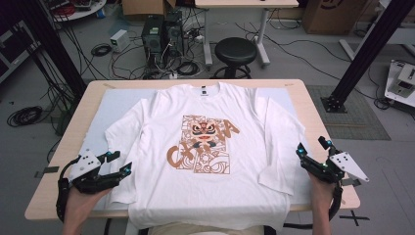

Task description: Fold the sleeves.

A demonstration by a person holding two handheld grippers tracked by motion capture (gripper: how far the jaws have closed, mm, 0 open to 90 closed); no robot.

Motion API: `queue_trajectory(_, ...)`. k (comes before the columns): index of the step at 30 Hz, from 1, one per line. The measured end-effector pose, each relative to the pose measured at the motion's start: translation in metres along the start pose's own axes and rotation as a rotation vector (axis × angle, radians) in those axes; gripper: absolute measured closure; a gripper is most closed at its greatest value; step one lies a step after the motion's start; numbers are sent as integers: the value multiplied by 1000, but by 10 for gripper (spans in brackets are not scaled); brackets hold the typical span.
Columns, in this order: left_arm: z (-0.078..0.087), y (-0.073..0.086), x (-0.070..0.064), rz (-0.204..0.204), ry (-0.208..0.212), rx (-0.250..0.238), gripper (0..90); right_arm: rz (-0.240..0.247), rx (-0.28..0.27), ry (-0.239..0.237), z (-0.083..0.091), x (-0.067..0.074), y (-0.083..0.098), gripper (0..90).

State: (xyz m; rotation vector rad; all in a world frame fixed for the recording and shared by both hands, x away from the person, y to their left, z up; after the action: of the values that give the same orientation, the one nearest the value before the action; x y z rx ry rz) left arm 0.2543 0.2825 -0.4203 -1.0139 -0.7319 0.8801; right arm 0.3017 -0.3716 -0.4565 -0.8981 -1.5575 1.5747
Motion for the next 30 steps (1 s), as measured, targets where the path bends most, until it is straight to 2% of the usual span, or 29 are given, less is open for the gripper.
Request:
queue_trajectory(2,4,4,-4,-4,22,9,390,0,-1,0,0,0,0,197)
queue_trajectory(5,7,10,-9,-47,57,44,390,3,1,0,0,0,0,197)
queue_trajectory(8,11,18,-12,-54,86,66,390,2,0,0,0,0,0,197)
queue_trajectory(10,11,24,-10,-37,90,72,390,5,3,0,0,0,0,197)
queue_trajectory(13,6,32,-7,-2,100,123,390,12,3,2,-1,0,0,197)
queue_trajectory(16,5,37,-8,-18,107,148,390,14,-1,2,0,0,0,197)
queue_trajectory(18,5,38,-8,-13,108,151,390,14,0,2,0,0,0,197)
queue_trajectory(19,4,40,-6,-28,90,188,390,13,8,2,-1,0,0,197)
queue_trajectory(23,-2,45,-4,-41,70,230,390,14,4,3,-1,0,0,197)
queue_trajectory(27,-2,45,-7,-71,69,221,393,13,4,4,-1,0,0,197)
queue_trajectory(30,-2,45,-10,-96,92,212,395,15,6,6,-1,1,0,197)
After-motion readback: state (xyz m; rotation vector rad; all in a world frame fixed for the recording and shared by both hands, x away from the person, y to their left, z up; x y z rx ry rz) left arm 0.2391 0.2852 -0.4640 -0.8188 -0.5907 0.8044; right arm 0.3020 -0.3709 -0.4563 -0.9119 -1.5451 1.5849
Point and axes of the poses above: each handheld gripper's, and its own axes: z roughly backward along the jaws, y roughly out of its underside, x roughly to its left, the point moved 1 cm from there along -z, roughly forward along the jaws, and after that the axes turned 12 degrees about -y, right-handed, at the moved point
